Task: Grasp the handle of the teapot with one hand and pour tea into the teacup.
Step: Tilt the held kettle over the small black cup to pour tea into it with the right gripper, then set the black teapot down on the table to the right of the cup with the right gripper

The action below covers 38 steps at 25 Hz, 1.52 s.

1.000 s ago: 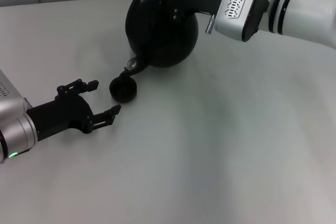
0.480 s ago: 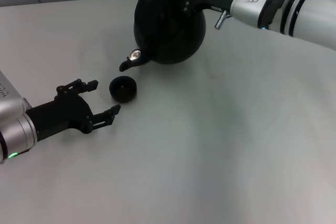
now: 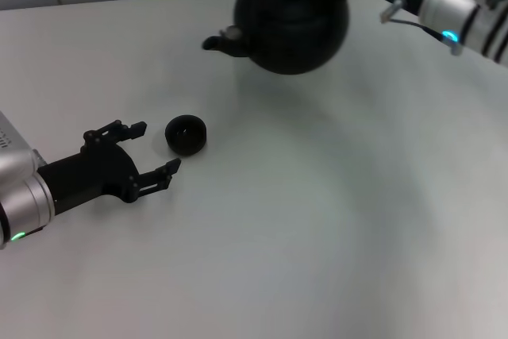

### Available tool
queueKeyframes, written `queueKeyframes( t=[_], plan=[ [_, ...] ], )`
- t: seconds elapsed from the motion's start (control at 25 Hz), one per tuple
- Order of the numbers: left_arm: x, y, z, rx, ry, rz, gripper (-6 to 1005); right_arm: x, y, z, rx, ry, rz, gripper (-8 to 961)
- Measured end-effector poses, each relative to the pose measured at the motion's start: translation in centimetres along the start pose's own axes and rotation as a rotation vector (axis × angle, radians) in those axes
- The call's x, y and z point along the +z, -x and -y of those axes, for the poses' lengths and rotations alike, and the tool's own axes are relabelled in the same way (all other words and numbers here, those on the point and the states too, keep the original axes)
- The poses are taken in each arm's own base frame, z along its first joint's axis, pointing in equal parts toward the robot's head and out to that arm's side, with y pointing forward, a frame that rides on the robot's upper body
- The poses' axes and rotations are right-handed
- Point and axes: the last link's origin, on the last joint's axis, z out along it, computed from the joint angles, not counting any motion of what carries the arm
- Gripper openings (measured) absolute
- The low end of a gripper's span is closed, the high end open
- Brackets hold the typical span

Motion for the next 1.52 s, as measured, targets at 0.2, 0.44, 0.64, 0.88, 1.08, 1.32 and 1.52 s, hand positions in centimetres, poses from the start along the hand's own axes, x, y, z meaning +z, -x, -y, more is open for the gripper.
queueKeyframes(
  t=[0.2,0.44,0.64,0.88,1.08,1.32,1.52],
  plan=[
    [-0.1,0.0,0.1,0.0,-0.002,-0.001,808,-2.1,-1.4,0.3,0.059,-0.047,0.0,87],
    [-0.1,0.0,0.1,0.001,-0.002,-0.001,808,-3.6,-2.8,0.0,0.105,-0.072,-0.005,88],
    [-0.1,0.0,0.1,0.002,-0.002,-0.002,808,-4.2,-4.2,-0.7,0.103,-0.079,-0.036,88],
    [0.0,-0.2,0.1,0.004,0.0,-0.006,808,-4.2,-4.9,-1.1,0.103,-0.088,-0.049,87],
    [0.1,-0.3,0.0,0.008,0.002,-0.009,808,-4.0,-5.2,-1.2,0.089,-0.09,-0.07,88],
    [0.3,-0.5,0.0,0.013,0.007,-0.009,808,-3.7,-5.6,-1.4,0.08,-0.092,-0.092,88],
    [0.3,-0.4,0.0,0.013,0.008,-0.009,808,-3.4,-5.8,-1.5,0.06,-0.09,-0.108,88]
  ],
)
